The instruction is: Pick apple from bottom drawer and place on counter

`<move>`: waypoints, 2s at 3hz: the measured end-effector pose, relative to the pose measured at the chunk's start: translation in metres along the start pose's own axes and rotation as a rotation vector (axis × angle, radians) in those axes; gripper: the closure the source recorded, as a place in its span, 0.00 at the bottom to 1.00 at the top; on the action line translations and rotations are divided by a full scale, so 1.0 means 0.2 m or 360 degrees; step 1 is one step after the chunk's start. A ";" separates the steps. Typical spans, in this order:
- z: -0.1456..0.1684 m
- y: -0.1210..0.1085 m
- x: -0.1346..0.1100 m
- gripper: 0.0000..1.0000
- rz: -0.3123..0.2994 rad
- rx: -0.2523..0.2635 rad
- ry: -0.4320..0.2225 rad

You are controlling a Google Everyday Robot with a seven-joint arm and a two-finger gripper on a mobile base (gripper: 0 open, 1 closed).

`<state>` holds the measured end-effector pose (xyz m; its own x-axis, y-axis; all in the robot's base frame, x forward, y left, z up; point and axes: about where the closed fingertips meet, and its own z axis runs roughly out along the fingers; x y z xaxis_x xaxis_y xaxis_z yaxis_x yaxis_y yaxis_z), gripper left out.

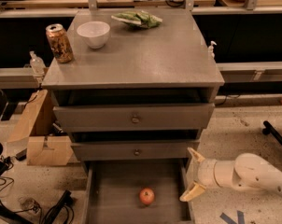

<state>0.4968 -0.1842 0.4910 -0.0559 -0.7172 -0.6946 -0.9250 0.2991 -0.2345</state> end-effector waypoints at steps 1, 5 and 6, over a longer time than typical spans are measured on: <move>0.31 0.15 0.18 0.00 -0.0024 -0.0084 -0.0099; 1.04 0.17 0.49 0.00 -0.0011 -0.0189 -0.0198; 1.28 0.20 0.60 0.00 0.0003 -0.0230 -0.0232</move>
Offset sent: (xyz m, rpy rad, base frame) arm -0.0010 0.0152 -0.0560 0.0356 -0.0043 0.0538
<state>0.5503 -0.0969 0.2245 -0.0124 -0.6147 -0.7886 -0.9699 0.1993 -0.1401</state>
